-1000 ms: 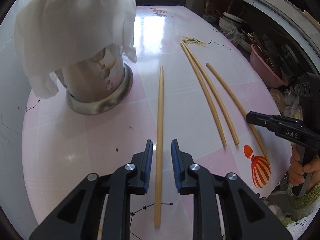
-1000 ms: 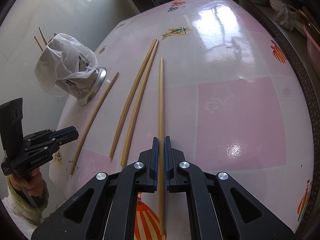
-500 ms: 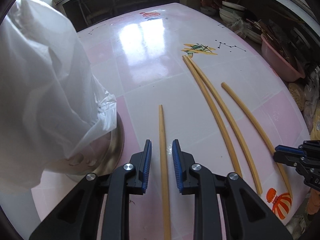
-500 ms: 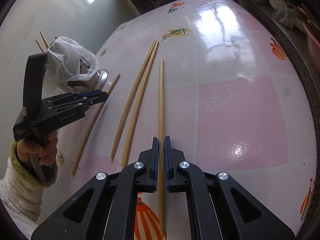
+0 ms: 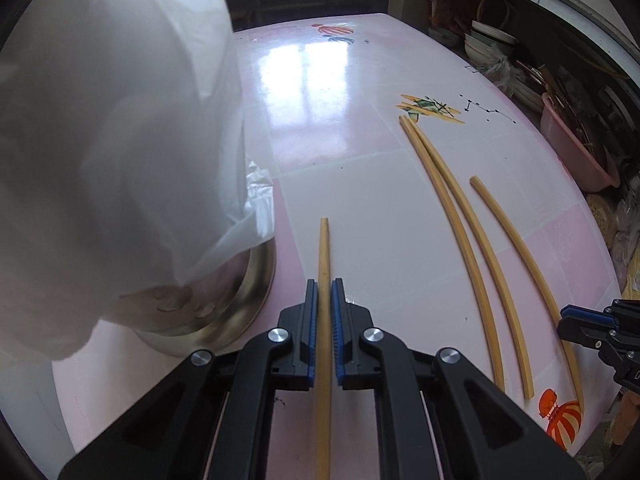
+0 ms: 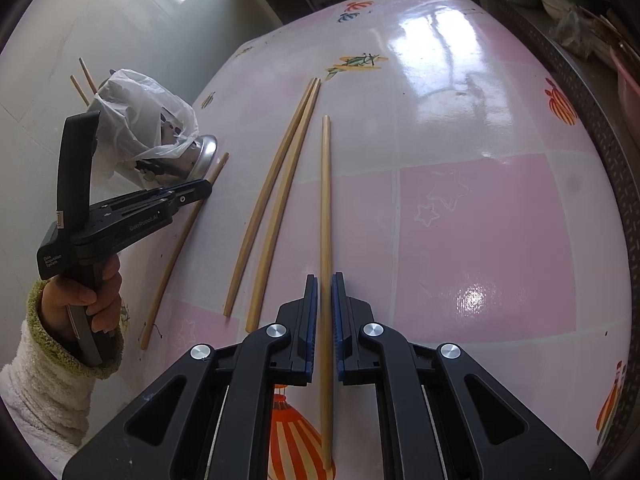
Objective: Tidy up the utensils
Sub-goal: 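Close the left gripper on another bamboo chopstick, then lift both held chopsticks up over the bag-lined holder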
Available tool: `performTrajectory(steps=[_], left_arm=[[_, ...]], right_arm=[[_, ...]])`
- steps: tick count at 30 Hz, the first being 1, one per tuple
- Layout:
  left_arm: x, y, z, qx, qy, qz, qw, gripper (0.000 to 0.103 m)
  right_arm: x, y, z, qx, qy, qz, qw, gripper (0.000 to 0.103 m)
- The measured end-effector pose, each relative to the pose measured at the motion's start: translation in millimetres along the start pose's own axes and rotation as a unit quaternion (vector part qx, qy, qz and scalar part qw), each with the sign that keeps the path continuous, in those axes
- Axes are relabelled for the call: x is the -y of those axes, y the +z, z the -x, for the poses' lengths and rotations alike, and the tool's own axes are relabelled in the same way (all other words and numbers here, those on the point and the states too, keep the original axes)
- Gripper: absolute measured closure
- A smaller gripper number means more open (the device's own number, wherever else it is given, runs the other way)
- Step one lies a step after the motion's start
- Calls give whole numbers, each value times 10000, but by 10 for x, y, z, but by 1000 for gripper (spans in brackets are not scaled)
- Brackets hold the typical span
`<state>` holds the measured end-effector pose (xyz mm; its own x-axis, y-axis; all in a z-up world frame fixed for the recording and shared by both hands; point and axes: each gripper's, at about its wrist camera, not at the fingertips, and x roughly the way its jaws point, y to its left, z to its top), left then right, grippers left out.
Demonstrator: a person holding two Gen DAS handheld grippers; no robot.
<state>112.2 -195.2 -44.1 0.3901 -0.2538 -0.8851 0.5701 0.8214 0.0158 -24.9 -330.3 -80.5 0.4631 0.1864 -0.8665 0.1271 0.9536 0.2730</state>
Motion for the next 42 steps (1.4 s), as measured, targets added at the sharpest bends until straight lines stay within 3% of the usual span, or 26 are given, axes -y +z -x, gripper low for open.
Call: performTrajectory(steps=[5, 12, 20, 25, 27, 32, 42], left_arm=[[-48, -89, 47, 82, -51, 64, 9999, 97], [-110, -174, 100, 149, -230, 140, 9995, 97], [-136, -198, 112, 212, -367, 173, 9990, 97], [-142, -198, 112, 207, -390, 179, 9989, 97], [-141, -199, 113, 207, -376, 174, 9989, 97], [-125, -202, 118, 208, -301, 161, 9992, 96], [-107, -210, 116, 295, -164, 221, 9992, 97]], right_arm=[[-142, 206, -21, 102, -250, 309, 9992, 80], [-307, 560, -248, 182, -720, 708, 9947, 80], [-364, 763, -504, -10, -1115, 1052, 9882, 80], [-399, 756, -554, 18, -1406, 1228, 9824, 87], [-400, 740, -554, 59, -1498, 1266, 9806, 95], [-293, 725, -430, 162, -1252, 900, 9879, 98], [-236, 636, 409, 927, -476, 322, 9940, 98]])
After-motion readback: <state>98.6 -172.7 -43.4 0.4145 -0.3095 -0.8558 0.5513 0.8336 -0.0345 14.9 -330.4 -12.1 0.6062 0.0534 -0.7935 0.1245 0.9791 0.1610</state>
